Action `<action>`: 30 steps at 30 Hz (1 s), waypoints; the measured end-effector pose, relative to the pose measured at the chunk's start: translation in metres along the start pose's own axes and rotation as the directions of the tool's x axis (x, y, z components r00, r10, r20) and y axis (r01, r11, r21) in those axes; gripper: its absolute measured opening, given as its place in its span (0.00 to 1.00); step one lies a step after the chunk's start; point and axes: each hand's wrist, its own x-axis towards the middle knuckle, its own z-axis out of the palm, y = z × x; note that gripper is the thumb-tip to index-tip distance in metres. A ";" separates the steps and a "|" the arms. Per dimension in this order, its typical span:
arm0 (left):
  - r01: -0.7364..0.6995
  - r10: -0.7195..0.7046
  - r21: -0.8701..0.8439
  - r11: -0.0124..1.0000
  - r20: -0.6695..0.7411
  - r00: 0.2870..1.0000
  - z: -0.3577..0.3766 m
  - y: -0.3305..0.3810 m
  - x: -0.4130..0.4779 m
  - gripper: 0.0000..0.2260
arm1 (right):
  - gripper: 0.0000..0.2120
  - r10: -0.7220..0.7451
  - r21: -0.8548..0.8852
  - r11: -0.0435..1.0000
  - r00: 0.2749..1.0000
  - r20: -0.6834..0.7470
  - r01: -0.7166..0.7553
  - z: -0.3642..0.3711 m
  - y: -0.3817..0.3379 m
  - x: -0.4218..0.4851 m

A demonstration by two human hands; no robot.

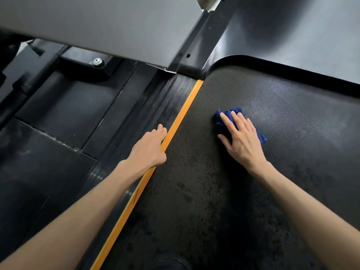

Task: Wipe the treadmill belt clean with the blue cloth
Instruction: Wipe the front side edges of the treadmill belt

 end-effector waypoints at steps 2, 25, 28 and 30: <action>0.001 -0.001 -0.001 1.000 -0.003 1.000 0.000 0.000 0.000 0.36 | 0.25 -0.027 0.039 0.999 1.000 0.011 0.027 -0.003 0.011 0.002; 0.031 -0.031 0.032 0.999 -0.013 0.999 -0.003 0.007 -0.002 0.36 | 0.21 -0.311 0.075 0.950 0.941 0.133 0.303 0.019 -0.062 -0.036; 0.034 -0.033 0.025 0.999 -0.008 0.999 -0.003 0.007 -0.002 0.36 | 0.19 -0.418 0.123 0.907 0.899 0.130 0.404 0.015 -0.054 -0.038; 0.033 -0.033 0.020 0.999 -0.005 0.999 -0.004 0.007 -0.002 0.36 | 0.19 -0.486 0.104 0.874 0.858 0.164 0.475 0.014 -0.047 -0.037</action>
